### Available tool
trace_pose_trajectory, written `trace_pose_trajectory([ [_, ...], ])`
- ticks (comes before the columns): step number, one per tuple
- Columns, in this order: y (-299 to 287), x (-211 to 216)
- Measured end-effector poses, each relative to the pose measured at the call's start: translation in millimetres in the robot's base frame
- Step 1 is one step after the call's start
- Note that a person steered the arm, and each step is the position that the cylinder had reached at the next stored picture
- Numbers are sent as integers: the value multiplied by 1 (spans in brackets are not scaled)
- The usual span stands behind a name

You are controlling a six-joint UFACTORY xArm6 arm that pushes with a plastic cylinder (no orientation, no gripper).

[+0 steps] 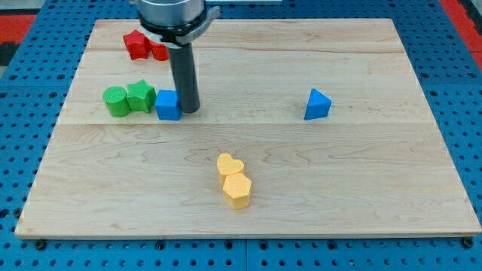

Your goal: Move the blue triangle towards the top center of the board

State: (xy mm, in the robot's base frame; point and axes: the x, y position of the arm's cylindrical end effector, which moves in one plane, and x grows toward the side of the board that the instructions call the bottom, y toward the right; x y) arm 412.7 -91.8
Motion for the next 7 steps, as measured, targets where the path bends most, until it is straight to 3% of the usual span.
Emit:
trace_pose_trajectory([
  [1,11,-3],
  [2,127,-43],
  [3,239,-46],
  [4,289,-14],
  [5,221,19],
  [6,127,13],
  [7,118,12],
])
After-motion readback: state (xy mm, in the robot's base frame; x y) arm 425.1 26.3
